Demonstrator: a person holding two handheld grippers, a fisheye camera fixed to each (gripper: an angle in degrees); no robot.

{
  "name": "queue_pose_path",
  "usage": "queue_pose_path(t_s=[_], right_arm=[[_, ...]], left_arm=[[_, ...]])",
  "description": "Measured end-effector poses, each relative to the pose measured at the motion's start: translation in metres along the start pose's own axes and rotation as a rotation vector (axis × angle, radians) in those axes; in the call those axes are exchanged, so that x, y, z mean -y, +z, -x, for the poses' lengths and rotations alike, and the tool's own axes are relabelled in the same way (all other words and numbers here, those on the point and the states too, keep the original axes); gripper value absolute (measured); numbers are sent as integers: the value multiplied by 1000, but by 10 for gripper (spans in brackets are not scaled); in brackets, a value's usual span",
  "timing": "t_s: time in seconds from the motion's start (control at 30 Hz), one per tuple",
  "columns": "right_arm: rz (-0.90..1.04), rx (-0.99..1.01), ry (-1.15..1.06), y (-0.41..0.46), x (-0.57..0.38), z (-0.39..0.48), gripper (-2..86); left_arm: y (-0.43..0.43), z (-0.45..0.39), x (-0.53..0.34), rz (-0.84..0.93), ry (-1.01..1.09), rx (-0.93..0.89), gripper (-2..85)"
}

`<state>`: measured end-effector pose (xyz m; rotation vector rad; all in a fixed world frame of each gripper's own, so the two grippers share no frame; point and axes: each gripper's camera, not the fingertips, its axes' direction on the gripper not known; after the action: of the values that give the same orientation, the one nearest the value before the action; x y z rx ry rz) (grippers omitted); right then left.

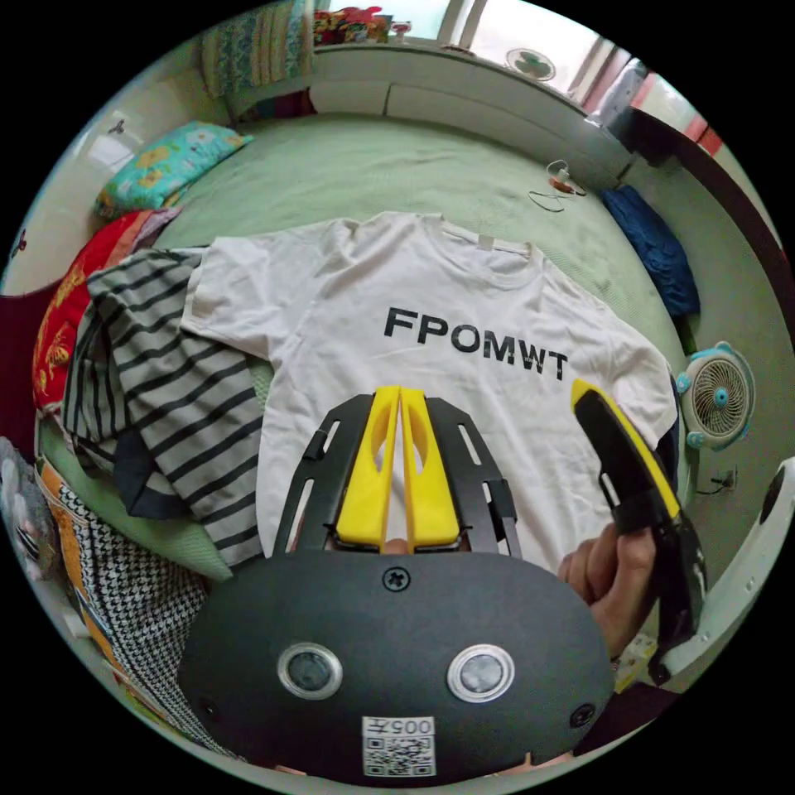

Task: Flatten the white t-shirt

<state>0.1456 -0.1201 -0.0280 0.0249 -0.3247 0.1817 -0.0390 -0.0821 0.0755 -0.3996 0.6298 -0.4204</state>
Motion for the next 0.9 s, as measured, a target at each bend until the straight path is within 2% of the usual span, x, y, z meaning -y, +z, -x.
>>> queue_pose_path(t_s=[0.17, 0.33, 0.47, 0.67, 0.9], right_arm=[[51, 110, -69, 6, -1, 15, -10], [45, 39, -121, 10, -2, 22, -10], [33, 14, -116, 12, 6, 10, -9], [28, -9, -15, 19, 22, -31, -10], [130, -20, 3, 45, 40, -40, -10]], left_arm=[[-15, -3, 3, -104, 67, 102, -2], [-13, 5, -2, -35, 99, -17, -1], [-17, 9, -4, -28, 126, 64, -1], [-22, 25, -6, 16, 105, 71, -1], [-36, 34, -7, 44, 129, 138, -1]])
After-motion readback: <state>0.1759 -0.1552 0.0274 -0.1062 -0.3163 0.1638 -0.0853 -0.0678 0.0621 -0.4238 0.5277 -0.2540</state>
